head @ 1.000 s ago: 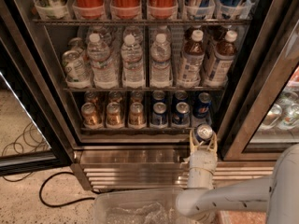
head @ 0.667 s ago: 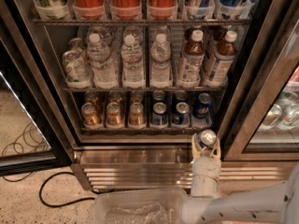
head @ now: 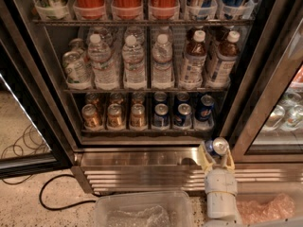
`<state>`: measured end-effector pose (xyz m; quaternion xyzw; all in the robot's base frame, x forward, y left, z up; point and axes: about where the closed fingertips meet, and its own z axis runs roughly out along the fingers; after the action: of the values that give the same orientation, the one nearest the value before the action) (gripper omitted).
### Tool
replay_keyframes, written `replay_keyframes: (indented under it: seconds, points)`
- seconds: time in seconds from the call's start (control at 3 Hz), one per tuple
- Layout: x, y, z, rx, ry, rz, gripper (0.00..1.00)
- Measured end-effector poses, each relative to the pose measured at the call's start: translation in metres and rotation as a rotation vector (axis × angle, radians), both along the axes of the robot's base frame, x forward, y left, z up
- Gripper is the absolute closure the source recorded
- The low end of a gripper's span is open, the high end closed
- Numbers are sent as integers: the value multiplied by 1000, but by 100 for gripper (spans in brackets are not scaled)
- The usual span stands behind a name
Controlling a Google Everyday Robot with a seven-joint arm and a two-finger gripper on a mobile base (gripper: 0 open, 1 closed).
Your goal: Pick pepsi can from bottom shelf of fridge
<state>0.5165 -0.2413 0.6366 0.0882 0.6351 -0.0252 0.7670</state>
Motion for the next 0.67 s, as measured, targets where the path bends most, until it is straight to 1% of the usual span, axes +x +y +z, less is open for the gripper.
replay_keyframes:
  seconds: [0.33,0.67]
  points:
    - [-19,0,13,43,-19,22,100]
    - [-31,-4,16,68,-22,-1,100]
